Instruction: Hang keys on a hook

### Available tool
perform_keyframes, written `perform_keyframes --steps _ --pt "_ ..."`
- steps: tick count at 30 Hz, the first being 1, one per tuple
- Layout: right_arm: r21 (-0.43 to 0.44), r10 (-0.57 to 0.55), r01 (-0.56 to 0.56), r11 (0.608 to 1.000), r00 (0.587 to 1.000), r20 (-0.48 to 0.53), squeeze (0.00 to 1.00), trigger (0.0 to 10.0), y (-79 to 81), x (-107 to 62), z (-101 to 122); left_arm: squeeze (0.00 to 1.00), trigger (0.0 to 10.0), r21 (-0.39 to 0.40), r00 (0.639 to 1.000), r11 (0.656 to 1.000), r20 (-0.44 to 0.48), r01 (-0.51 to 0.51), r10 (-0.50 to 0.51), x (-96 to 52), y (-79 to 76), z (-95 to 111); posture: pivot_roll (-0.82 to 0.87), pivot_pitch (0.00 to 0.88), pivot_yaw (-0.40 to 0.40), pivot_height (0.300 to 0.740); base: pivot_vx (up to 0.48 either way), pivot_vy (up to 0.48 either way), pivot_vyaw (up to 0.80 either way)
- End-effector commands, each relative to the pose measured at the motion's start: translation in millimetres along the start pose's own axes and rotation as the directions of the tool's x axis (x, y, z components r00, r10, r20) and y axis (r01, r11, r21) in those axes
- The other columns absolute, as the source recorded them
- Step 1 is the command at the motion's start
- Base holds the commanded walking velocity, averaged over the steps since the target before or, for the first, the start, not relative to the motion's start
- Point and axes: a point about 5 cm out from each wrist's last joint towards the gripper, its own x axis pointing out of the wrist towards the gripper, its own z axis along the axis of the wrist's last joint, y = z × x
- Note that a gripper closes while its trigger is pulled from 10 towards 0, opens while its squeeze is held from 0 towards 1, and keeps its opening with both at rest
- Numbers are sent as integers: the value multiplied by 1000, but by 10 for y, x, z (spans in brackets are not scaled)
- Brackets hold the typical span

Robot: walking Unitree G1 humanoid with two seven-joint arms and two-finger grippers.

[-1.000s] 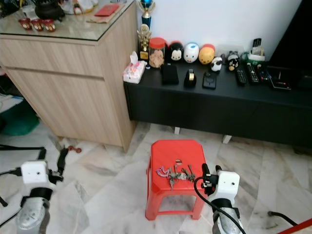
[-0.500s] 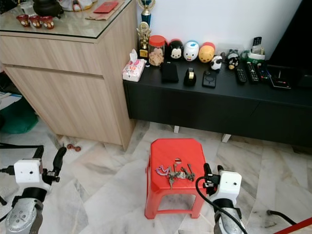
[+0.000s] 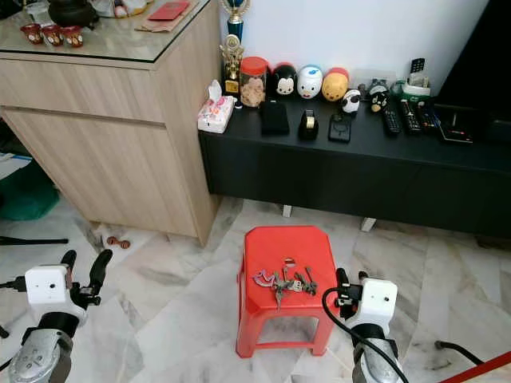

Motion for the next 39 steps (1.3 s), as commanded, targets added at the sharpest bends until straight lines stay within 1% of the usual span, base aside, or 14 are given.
perform_keyframes --steps 1,4,7,10,11,12,13,18,19,20,24,29,33,39 --pt "-11 0 -1 1000 1000 -14 0 10000 -21 -22 -11 0 10000 -9 1000 1000 -8 9 -10 -14 -18 16 -182 112 -40 690 0 0 0" --pt "-8 29 -29 1000 1000 -11 0 10000 40 9 22 0 10000 -30 999 1000 -31 -9 8 6 -26 12 -171 117 -49 676 0 0 0" --pt "4 48 -48 999 999 2 0 10000 84 41 62 0 10000 -46 999 999 -31 -12 11 23 -35 10 -175 113 -46 656 0 0 0" --pt "11 59 -59 998 998 7 82 10000 100 54 70 0 10000 -52 1000 999 -29 -6 5 39 -55 12 -169 110 -48 641 0 0 0" --pt "10 59 -59 998 998 6 82 10000 101 54 68 0 10000 -52 1000 999 -29 -5 4 42 -60 14 -169 110 -48 636 0 0 0" --pt "10 61 -61 998 998 10 192 10000 105 52 64 0 10000 -52 1000 999 -30 -5 3 45 -64 17 -162 109 -51 626 0 0 0" --pt "10 62 -62 998 998 13 235 10000 107 51 66 0 10000 -52 1000 999 -31 -5 4 45 -64 20 -162 109 -51 626 0 0 0" --pt "5 78 -78 997 997 7 188 10000 144 56 57 0 10000 -63 999 998 -39 -14 12 21 -57 16 -147 112 -61 626 0 0 0" --pt "3 80 -80 997 997 6 141 10000 150 58 58 0 10000 -68 999 998 -45 -16 13 11 -56 4 -144 113 -63 626 0 0 0" --pt "2 81 -81 997 997 4 0 10000 154 66 58 0 10000 -72 998 997 -54 -14 10 2 -61 -14 -141 113 -63 626 0 0 0" --pt "1 79 -79 997 997 -4 0 10000 150 80 44 0 10000 -78 998 997 -63 -5 0 -15 -83 -38 -138 115 -62 626 0 0 0" --pt "17 81 -81 997 997 -15 0 10000 153 95 23 0 10000 -96 997 995 -71 22 -29 27 -120 -43 -130 112 -56 626 0 0 0" --pt "18 95 -94 995 995 -19 0 10000 216 128 15 0 10000 -92 996 996 -82 19 -27 44 -87 -66 -145 104 -46 626 0 0 0" --pt "20 71 -71 997 997 -14 0 10000 185 130 22 0 10000 -96 994 995 -94 41 -50 90 -87 -96 -156 96 -28 626 0 0 0"
